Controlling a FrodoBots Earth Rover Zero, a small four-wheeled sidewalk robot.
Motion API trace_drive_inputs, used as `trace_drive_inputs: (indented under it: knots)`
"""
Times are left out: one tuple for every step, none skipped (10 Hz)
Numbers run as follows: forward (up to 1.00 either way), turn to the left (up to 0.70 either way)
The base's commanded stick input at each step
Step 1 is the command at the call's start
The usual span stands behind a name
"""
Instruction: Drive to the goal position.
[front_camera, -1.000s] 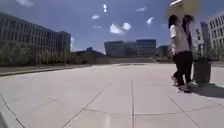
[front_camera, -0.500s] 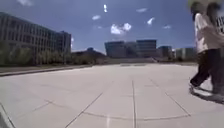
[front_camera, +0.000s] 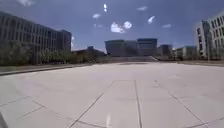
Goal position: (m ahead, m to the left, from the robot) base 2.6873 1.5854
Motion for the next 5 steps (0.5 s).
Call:
trace_drive_inputs:
  knots:
    - [0.50, 0.00]
    - [0.50, 0.00]
    - [0.50, 0.00]
    - [0.50, 0.00]
    - [0.50, 0.00]
